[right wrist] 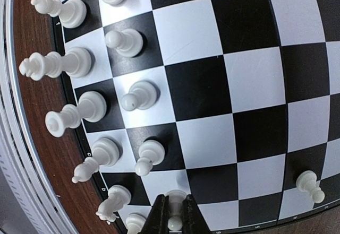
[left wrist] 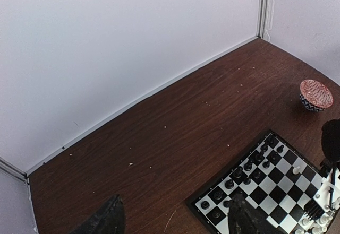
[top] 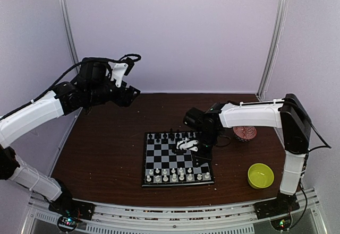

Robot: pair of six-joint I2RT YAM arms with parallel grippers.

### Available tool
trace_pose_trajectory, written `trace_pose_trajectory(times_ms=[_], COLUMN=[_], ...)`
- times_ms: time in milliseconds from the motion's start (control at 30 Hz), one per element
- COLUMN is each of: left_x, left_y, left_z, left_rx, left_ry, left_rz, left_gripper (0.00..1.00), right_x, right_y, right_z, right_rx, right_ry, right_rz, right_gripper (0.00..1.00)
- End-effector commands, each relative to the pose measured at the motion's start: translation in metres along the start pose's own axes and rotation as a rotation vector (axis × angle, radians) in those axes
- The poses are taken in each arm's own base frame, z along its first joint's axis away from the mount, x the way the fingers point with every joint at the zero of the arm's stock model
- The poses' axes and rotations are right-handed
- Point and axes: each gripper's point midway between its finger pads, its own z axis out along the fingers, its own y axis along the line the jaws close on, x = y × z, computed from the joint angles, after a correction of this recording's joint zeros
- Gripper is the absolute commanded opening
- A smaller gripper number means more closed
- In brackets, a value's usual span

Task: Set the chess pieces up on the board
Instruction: Place the pawn at g2.

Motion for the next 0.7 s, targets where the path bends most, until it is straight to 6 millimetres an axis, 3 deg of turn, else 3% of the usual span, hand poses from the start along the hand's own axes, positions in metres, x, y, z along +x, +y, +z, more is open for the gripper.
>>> trace_pose_trajectory(times_ms=[0, 667], left_x=[-0.0079, -0.007], left_y=[-0.0018, -0.0024], left_z=[0.0018, 0.0026], left_rx=[0.01, 0.013], left_ry=[-0.023, -0.019], left_rz=[0.013, 0.017], left_gripper=[0.68, 0.68], right_x=[0.007, 0.0093], right_y=[0.0053, 0.0125], right_z=[0.0087, 0.0182], right_rx=[-0.028, -0.054], right_ry=[0.038, 0.066], right_rz=[-0.006, -0.021], right_gripper=[0.06, 0.07])
